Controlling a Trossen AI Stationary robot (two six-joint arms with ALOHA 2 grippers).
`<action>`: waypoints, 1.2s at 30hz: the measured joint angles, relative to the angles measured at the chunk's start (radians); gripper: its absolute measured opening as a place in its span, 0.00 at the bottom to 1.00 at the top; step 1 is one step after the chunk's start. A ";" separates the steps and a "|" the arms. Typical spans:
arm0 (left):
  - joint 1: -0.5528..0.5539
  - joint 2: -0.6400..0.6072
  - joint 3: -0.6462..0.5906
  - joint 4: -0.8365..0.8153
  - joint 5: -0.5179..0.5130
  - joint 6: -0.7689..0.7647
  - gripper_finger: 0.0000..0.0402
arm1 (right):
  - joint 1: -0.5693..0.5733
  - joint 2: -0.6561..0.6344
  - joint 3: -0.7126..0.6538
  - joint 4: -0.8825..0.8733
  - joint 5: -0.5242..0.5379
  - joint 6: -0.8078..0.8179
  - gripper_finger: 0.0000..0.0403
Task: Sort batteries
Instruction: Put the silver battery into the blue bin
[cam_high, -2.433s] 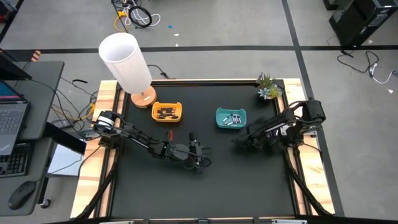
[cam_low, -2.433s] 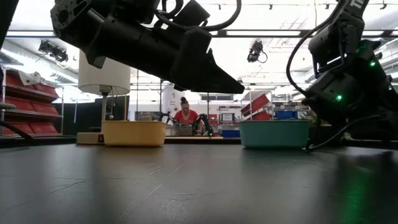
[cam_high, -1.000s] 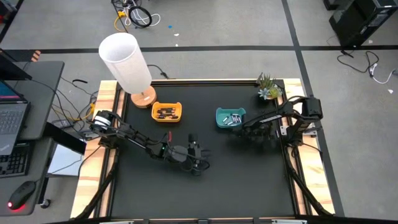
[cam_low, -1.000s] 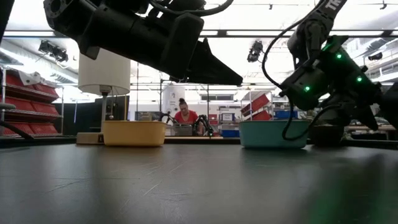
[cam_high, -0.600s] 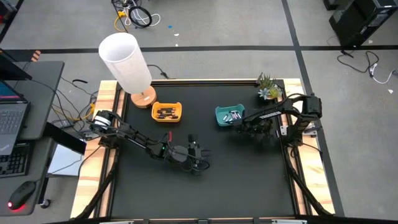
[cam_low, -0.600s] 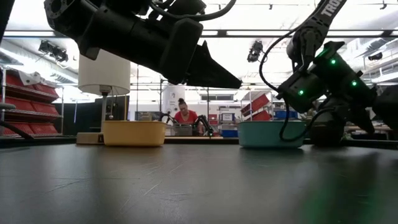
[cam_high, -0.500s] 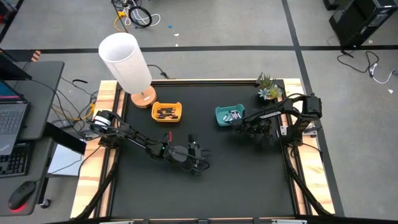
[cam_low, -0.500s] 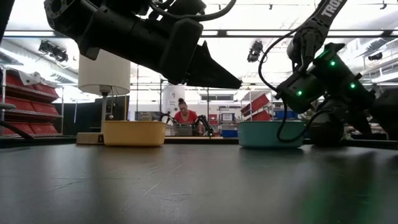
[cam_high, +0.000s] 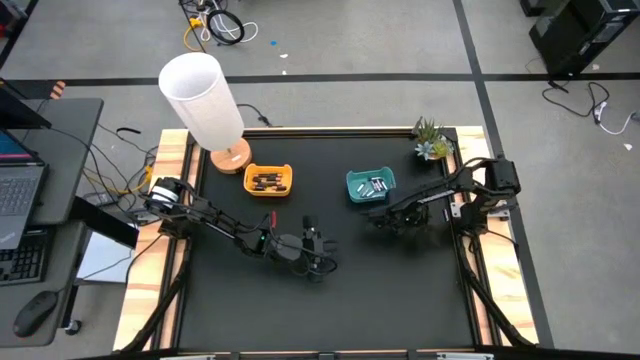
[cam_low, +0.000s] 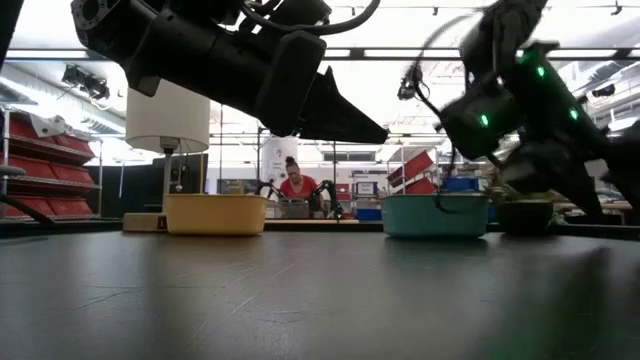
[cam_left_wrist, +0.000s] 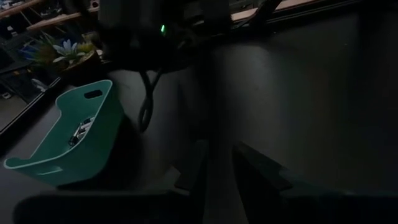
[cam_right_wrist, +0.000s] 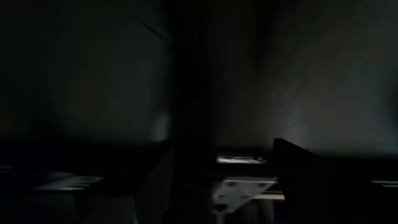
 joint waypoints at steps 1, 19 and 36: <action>0.002 0.000 0.000 0.000 0.000 0.004 0.22 | 0.022 0.000 0.028 -0.013 -0.016 0.036 0.63; 0.159 0.180 0.285 0.042 0.289 0.052 0.22 | 0.355 -0.411 0.398 -0.041 0.562 0.991 0.45; 0.294 0.668 1.065 -0.236 0.433 0.050 0.40 | 0.462 -0.463 0.343 0.215 0.980 0.827 0.41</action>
